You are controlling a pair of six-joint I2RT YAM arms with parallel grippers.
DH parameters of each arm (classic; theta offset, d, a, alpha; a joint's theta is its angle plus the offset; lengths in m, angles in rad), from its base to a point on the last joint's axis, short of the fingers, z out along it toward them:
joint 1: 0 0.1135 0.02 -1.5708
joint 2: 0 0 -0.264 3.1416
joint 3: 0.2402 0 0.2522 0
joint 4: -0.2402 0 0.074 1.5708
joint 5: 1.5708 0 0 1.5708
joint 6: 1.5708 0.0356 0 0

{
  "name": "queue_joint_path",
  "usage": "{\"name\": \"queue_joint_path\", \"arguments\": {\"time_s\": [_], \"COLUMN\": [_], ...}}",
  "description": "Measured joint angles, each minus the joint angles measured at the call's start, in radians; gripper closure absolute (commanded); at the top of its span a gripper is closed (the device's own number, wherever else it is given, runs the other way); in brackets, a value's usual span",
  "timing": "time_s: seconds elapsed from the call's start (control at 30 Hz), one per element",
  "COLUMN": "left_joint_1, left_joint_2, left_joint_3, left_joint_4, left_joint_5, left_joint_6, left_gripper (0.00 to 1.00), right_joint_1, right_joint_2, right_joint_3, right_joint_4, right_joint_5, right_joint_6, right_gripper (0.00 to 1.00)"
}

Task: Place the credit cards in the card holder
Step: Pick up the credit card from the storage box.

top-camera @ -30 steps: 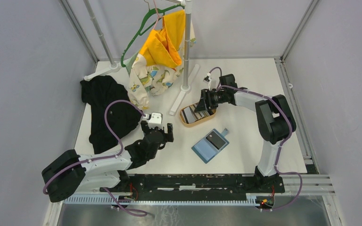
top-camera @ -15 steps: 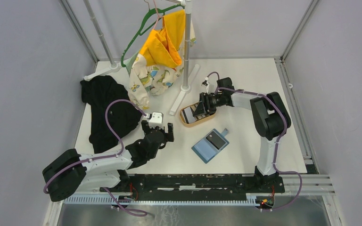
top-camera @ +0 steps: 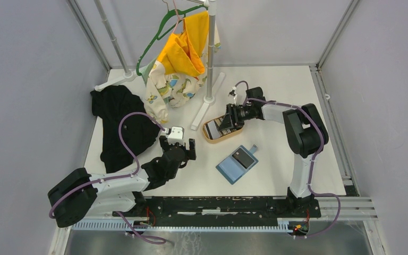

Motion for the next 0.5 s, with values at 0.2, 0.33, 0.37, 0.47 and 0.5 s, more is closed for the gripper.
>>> {"name": "queue_joint_path", "arguments": {"time_s": [0.2, 0.33, 0.37, 0.47, 0.5], "left_joint_1": [0.000, 0.000, 0.000, 0.000, 0.000], "left_joint_2": [0.000, 0.000, 0.000, 0.000, 0.000], "left_joint_3": [0.000, 0.000, 0.001, 0.002, 0.002], "left_joint_4": [0.000, 0.000, 0.000, 0.000, 0.000], "left_joint_5": [0.000, 0.000, 0.000, 0.000, 0.000], "left_joint_6": [0.000, 0.000, 0.000, 0.000, 0.000], "left_gripper": [0.05, 0.05, 0.05, 0.05, 0.05], "right_joint_1": [-0.020, -0.030, -0.034, -0.044, -0.048], "right_joint_2": [0.000, 0.000, -0.001, -0.002, -0.002], "right_joint_3": [0.000, 0.000, 0.000, 0.000, 0.000], "right_joint_4": [0.006, 0.008, 0.008, 0.008, 0.008], "right_joint_5": [-0.018, -0.024, -0.026, -0.027, -0.028], "right_joint_6": [0.004, 0.005, 0.006, 0.007, 0.008], "right_gripper": [0.43, 0.44, 0.45, 0.47, 0.47]}}
